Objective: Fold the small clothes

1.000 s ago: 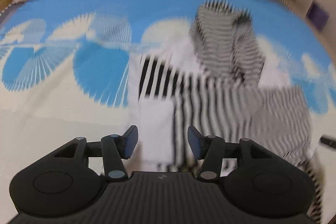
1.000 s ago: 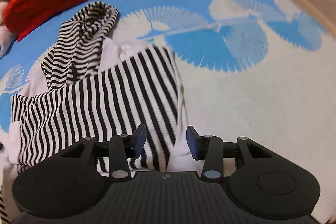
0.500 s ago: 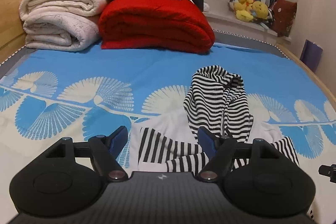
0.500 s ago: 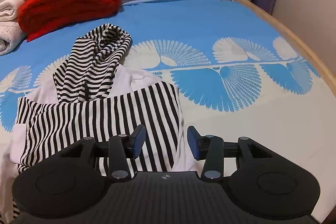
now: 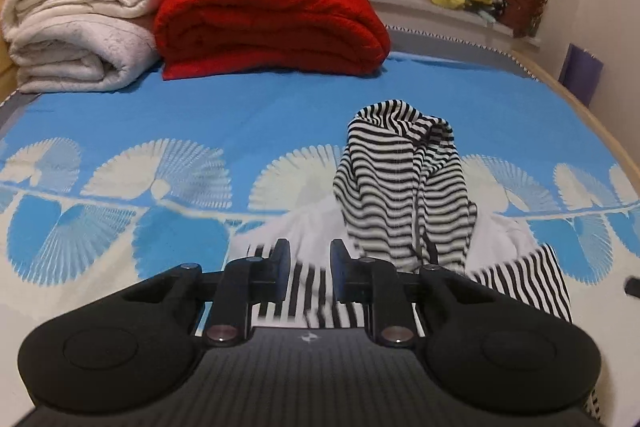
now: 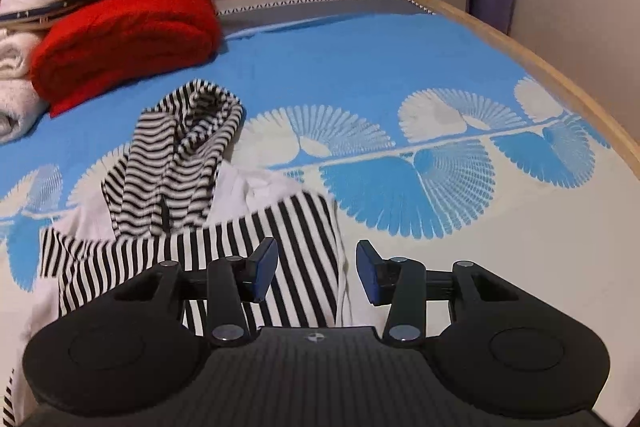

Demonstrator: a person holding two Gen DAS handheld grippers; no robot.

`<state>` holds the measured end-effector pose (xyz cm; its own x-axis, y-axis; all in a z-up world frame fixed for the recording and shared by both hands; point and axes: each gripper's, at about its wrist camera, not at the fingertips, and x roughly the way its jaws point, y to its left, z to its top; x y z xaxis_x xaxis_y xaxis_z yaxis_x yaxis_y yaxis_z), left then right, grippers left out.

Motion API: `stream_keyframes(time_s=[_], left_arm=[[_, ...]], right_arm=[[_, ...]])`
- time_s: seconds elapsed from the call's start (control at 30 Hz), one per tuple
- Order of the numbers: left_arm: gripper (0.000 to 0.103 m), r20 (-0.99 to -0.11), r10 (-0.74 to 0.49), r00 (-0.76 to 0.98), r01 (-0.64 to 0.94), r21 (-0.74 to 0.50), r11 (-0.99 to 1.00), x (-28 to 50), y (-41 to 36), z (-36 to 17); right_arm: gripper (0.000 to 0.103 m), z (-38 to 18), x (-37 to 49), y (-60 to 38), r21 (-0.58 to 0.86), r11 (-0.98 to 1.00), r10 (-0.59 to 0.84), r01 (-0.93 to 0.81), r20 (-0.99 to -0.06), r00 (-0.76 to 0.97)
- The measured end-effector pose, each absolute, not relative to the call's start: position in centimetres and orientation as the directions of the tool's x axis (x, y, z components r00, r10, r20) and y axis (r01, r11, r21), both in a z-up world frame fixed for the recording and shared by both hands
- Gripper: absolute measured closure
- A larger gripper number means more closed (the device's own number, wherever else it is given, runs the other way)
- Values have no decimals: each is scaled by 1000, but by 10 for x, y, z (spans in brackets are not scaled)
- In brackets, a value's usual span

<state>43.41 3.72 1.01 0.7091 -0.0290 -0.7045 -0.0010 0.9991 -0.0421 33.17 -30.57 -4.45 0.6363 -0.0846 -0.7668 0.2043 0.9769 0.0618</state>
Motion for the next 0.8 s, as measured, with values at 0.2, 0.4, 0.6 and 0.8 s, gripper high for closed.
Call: stream_keyframes(time_s=[0.2, 0.4, 0.6, 0.8], left_arm=[[79, -775, -86, 627, 27, -89, 996, 550, 24, -2], [78, -818, -161, 552, -9, -199, 980, 668, 14, -35], [46, -827, -134, 547, -86, -215, 973, 757, 0, -71], [44, -843, -86, 531, -95, -160, 983, 808, -22, -107]], right_arm=[[78, -43, 340, -318, 87, 977, -58, 194, -769, 637], [78, -52, 347, -325, 75, 980, -54, 183, -787, 614], [77, -64, 355, -329, 58, 984, -52, 168, -808, 586], [77, -73, 364, -335, 51, 983, -60, 178, -821, 568]])
